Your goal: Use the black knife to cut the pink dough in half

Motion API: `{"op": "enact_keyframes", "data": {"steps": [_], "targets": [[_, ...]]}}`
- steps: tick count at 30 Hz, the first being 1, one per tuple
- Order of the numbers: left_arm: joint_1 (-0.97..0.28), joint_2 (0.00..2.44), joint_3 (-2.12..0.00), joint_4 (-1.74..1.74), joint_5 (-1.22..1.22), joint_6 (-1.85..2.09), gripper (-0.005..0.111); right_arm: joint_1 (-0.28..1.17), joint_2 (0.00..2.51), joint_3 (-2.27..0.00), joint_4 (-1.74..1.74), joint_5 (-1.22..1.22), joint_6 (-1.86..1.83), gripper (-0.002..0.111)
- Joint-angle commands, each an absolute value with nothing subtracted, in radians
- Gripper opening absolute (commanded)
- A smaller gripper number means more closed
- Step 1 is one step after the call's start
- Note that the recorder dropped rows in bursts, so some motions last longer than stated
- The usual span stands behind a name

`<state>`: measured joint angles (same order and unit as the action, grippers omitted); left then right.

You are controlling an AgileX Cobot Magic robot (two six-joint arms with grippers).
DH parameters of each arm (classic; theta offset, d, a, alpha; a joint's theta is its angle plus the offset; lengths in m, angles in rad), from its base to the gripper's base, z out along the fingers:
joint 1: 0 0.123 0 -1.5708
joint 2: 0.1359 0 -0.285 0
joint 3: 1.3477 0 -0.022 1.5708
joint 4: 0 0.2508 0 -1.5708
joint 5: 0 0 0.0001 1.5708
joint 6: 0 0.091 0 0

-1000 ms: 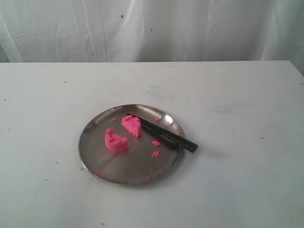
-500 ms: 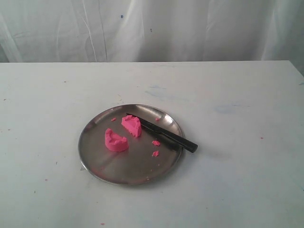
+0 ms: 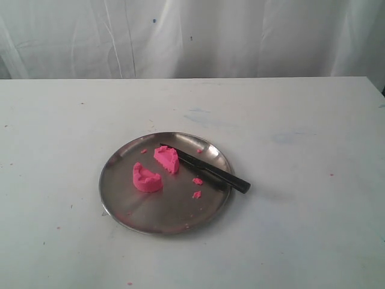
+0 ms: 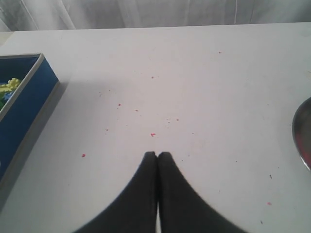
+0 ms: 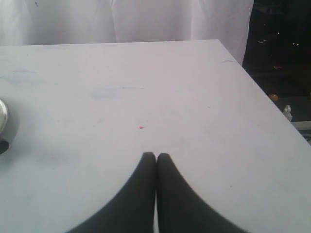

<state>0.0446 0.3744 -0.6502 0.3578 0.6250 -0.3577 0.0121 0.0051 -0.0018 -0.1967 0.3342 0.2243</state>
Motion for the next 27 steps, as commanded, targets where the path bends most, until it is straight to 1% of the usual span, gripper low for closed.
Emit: {"op": "enact_keyframes", "data": {"steps": [1, 3, 5, 8, 10, 13, 16, 17, 19, 21, 27], "targets": [[0.053, 0.356, -0.621, 0.308, 0.707, -0.263, 0.0, 0.019, 0.0, 0.0, -0.196, 0.335, 0.216, 0.0], [0.079, 0.33, -0.568, 0.222, 0.663, -0.133, 0.0, 0.019, 0.0, 0.0, -0.196, 0.335, 0.216, 0.0], [0.12, 0.285, -0.485, 0.155, 0.529, -0.07, 0.0, 0.019, 0.0, 0.0, -0.196, 0.335, 0.216, 0.0], [0.159, 0.206, -0.341, 0.143, 0.256, -0.073, 0.0, 0.019, 0.0, 0.0, -0.196, 0.337, 0.216, 0.0], [0.173, 0.164, -0.248, 0.128, 0.116, -0.073, 0.0, 0.019, 0.0, 0.0, -0.196, 0.335, 0.216, 0.0], [0.187, 0.108, -0.117, 0.038, 0.013, -0.073, 0.0, 0.019, 0.0, 0.0, -0.196, 0.335, 0.216, 0.0], [0.187, 0.053, -0.001, 0.022, 0.01, -0.073, 0.0, 0.019, 0.0, 0.0, -0.195, 0.335, 0.216, 0.0], [0.187, 0.039, 0.0, 0.021, 0.01, -0.073, 0.0, 0.019, 0.0, 0.0, -0.195, 0.335, 0.216, 0.0], [0.187, 0.013, 0.0, 0.019, 0.172, -0.073, 0.0, 0.019, 0.0, 0.0, -0.195, 0.335, 0.216, 0.0], [0.187, 0.002, 0.0, 0.007, 0.26, -0.073, 0.0, 0.019, 0.0, 0.0, -0.195, 0.335, 0.216, 0.0], [0.187, 0.0, 0.0, 0.009, 0.256, -0.071, 0.0, 0.019, 0.0, 0.0, -0.188, 0.335, 0.216, 0.0]]}}
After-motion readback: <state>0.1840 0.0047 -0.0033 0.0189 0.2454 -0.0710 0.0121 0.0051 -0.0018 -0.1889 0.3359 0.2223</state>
